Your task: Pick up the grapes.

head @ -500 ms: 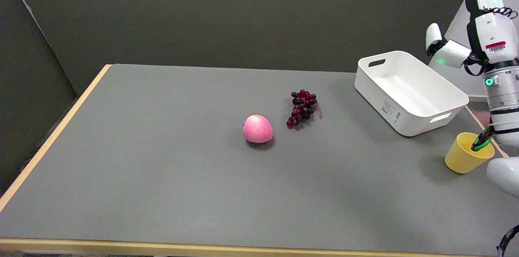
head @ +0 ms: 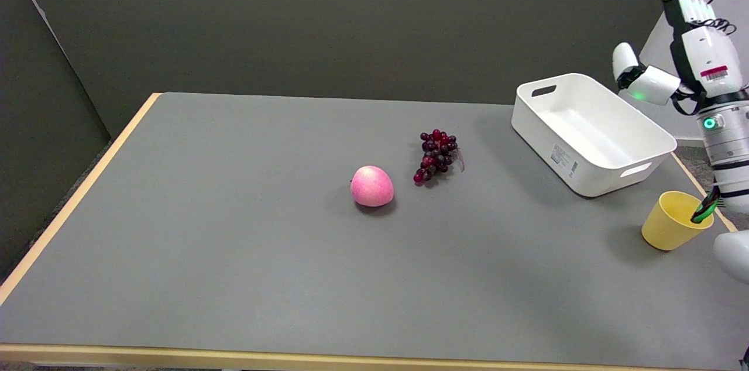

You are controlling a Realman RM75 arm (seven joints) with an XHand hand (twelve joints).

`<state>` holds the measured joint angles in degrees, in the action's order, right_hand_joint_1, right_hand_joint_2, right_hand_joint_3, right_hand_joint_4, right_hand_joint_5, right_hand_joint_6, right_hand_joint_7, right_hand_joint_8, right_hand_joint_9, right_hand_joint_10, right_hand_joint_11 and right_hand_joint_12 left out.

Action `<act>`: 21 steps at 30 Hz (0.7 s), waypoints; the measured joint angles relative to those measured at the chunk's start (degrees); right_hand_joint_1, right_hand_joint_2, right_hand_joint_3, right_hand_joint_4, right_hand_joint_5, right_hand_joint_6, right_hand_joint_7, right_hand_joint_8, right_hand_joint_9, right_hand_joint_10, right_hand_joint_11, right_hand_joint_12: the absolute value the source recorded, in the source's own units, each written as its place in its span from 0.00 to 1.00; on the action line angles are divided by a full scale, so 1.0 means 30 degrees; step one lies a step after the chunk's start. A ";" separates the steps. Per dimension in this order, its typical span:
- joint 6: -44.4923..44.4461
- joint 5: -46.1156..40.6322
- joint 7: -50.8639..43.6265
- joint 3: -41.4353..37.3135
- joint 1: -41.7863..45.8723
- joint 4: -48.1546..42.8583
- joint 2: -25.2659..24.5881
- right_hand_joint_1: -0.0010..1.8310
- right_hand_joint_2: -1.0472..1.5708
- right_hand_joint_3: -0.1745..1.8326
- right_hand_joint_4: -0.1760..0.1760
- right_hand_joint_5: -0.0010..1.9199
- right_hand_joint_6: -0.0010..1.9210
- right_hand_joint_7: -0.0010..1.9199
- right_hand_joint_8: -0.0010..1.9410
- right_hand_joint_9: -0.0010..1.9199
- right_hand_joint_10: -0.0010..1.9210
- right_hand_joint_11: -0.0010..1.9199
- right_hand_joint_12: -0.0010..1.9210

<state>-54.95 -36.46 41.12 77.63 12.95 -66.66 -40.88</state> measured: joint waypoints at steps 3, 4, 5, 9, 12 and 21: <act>-0.0069 0.0518 0.0722 0.0122 0.0000 0.0031 0.0052 0.24 0.70 0.54 0.39 0.03 0.16 0.01 0.12 0.00 0.12 0.00 0.21; -0.0072 0.0681 0.0914 0.0173 0.0000 0.0010 0.0066 0.27 0.68 0.55 0.46 0.03 0.16 0.01 0.11 0.00 0.13 0.00 0.24; -0.0078 0.0838 0.1095 0.0241 0.0000 -0.0045 0.0077 0.27 0.67 0.58 0.48 0.03 0.17 0.02 0.10 0.01 0.12 0.00 0.27; -0.0082 0.1414 0.1696 0.0552 0.0002 -0.0395 0.0120 0.30 0.64 0.59 0.55 0.03 0.18 0.03 0.08 0.01 0.13 0.00 0.33; 0.0099 0.1832 0.1955 0.0900 0.0003 -0.0881 0.0136 0.30 0.62 0.58 0.61 0.02 0.17 0.02 0.07 0.01 0.14 0.00 0.35; 0.1837 0.3027 0.0367 0.2038 -0.0119 -0.2896 0.0153 0.25 0.59 0.55 0.60 0.00 0.04 0.00 0.00 0.00 0.05 0.00 0.26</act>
<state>-49.44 -27.38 42.22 83.74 12.59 -75.35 -40.42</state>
